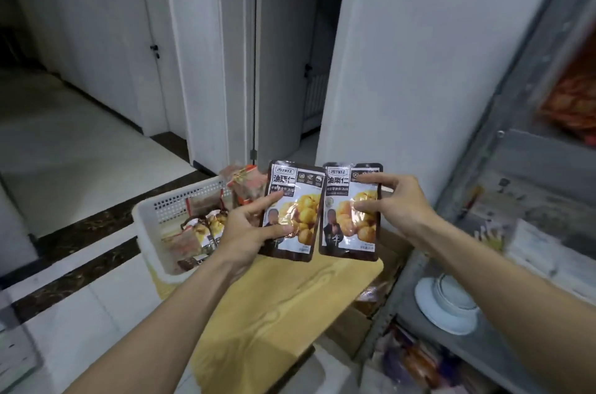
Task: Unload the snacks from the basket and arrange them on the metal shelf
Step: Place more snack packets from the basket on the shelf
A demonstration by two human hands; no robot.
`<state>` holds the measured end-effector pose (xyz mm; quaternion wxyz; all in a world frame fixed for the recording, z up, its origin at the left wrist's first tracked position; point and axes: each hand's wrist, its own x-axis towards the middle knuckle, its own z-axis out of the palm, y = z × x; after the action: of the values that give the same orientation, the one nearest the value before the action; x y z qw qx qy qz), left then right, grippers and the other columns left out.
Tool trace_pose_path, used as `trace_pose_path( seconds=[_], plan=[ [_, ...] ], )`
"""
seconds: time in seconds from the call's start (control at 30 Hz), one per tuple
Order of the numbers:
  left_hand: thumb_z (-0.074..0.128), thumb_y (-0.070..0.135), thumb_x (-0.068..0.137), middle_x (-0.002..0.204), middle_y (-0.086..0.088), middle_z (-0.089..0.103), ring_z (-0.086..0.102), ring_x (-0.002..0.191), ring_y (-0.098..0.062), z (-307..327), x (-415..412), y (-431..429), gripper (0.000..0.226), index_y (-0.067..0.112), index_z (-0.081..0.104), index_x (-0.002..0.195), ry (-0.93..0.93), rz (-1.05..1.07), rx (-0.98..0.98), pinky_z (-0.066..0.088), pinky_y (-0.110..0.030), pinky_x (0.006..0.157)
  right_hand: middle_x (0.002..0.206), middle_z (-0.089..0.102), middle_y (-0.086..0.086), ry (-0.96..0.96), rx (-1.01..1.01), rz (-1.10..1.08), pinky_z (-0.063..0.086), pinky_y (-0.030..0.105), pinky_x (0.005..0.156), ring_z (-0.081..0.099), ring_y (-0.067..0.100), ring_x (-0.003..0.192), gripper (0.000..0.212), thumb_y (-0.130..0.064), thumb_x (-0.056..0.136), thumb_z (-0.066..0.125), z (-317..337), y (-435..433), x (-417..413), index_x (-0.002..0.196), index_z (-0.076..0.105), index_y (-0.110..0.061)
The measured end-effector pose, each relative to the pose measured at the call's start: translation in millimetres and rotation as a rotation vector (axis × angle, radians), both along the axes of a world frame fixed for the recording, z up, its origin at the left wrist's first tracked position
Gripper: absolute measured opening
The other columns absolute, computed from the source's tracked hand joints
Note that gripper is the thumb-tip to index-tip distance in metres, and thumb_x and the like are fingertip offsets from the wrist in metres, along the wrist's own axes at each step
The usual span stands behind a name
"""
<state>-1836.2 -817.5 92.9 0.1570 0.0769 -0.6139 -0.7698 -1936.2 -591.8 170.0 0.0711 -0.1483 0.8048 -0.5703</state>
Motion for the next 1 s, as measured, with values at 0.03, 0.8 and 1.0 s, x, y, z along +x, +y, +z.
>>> trace_pose_path(
  seconds=[0.03, 0.8, 1.0],
  plan=[
    [0.085, -0.006, 0.054, 0.119, -0.006, 0.068, 0.065, 0.103, -0.014, 4.0, -0.1, 12.3, 0.064, 0.026, 0.074, 0.108, 0.005, -0.024, -0.004, 0.056, -0.034, 0.09, 0.098, 0.072, -0.002, 0.009, -0.002, -0.025, 0.058, 0.022, 0.062, 0.072, 0.011, 0.079, 0.044, 0.006, 0.073, 0.08, 3.1, 16.7, 6.1, 0.106, 0.071, -0.022],
    [0.089, 0.005, 0.052, 0.11, 0.006, 0.072, 0.067, 0.106, -0.022, 83.8, -88.1, 412.1, 0.061, 0.031, 0.073, 0.105, 0.213, -0.388, -0.127, 0.054, -0.046, 0.093, 0.097, 0.076, -0.002, 0.176, -0.067, -0.545, 0.058, 0.022, 0.075, 0.073, 0.008, 0.086, 0.046, 0.005, 0.073, 0.08, 63.1, 448.2, 72.3, 0.11, 0.072, -0.021],
    [0.085, 0.0, 0.059, 0.116, 0.0, 0.07, 0.068, 0.106, -0.024, 118.9, -127.2, 496.5, 0.059, 0.031, 0.072, 0.107, 0.271, -0.491, -0.108, 0.057, -0.045, 0.088, 0.097, 0.073, -0.005, 0.204, -0.149, -0.632, 0.056, 0.017, 0.072, 0.071, 0.005, 0.084, 0.05, 0.009, 0.078, 0.074, 79.0, 524.8, 49.5, 0.119, 0.067, -0.019]
  ],
)
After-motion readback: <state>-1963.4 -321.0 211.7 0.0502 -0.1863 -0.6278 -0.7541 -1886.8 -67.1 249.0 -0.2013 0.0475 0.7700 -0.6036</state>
